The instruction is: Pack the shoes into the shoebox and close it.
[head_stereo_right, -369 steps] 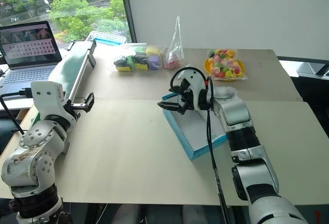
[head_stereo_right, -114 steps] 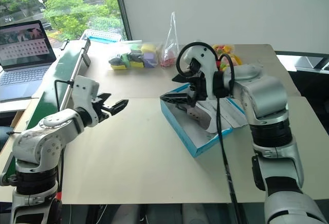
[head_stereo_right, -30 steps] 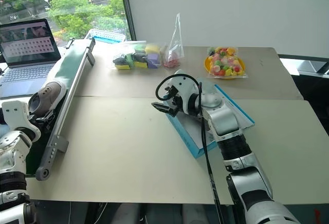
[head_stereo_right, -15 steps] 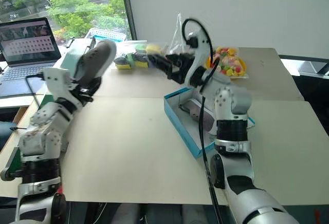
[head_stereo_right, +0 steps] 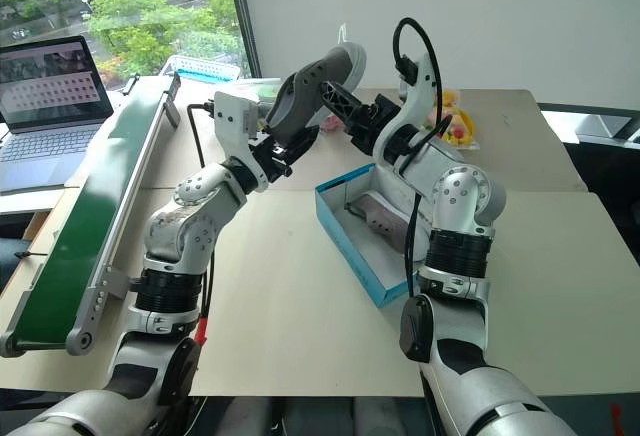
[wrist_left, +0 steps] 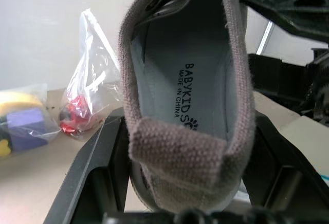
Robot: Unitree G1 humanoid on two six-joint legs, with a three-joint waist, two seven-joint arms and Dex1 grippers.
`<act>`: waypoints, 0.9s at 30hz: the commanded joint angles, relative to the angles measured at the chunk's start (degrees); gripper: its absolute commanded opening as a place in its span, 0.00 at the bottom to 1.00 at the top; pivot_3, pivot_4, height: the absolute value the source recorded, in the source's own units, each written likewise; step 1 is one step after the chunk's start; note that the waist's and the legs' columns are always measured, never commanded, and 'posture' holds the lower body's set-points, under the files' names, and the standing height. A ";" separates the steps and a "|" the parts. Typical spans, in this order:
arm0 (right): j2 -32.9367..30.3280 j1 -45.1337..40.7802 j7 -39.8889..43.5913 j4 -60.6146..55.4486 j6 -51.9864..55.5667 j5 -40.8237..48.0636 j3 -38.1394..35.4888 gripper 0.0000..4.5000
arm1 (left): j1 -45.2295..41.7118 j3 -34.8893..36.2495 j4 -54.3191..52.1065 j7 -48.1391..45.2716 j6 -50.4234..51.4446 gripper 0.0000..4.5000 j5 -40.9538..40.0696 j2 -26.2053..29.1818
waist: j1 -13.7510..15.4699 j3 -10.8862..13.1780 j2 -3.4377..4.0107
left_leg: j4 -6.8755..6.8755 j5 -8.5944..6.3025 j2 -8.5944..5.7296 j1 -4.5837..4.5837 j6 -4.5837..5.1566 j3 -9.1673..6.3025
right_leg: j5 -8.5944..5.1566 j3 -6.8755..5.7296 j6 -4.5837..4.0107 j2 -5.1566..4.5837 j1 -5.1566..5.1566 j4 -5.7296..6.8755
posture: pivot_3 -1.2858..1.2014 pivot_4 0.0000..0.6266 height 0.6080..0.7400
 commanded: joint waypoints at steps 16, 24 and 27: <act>-1.09 0.56 -0.03 -2.53 -2.92 0.99 1.41 0.19 | 3.47 -2.24 -8.77 -0.13 5.43 0.55 -1.40 -2.61 | -0.02 0.00 0.01 | 0.00 0.00 0.01 0.02 0.00 0.00 | 0.00 0.00 0.00 0.01 0.00 -0.05 | 0.52 0.24 1.00; -2.50 -0.43 0.87 -0.24 -3.98 -0.79 4.05 0.07 | 6.98 0.29 -14.39 -1.89 11.17 0.90 -5.29 0.93 | 0.02 0.01 0.02 | 0.00 0.00 0.01 0.02 0.00 0.00 | 0.00 0.01 0.00 0.01 0.00 -0.06 | 0.52 0.24 1.00; -5.42 -1.09 3.35 0.27 -5.63 -3.47 7.32 0.07 | 9.53 2.01 -19.07 -3.32 15.97 0.99 -7.26 6.22 | 0.06 0.01 0.03 | 0.00 0.00 0.02 0.01 0.00 -0.01 | 0.00 -0.01 0.00 0.01 0.00 -0.10 | 0.52 0.24 1.00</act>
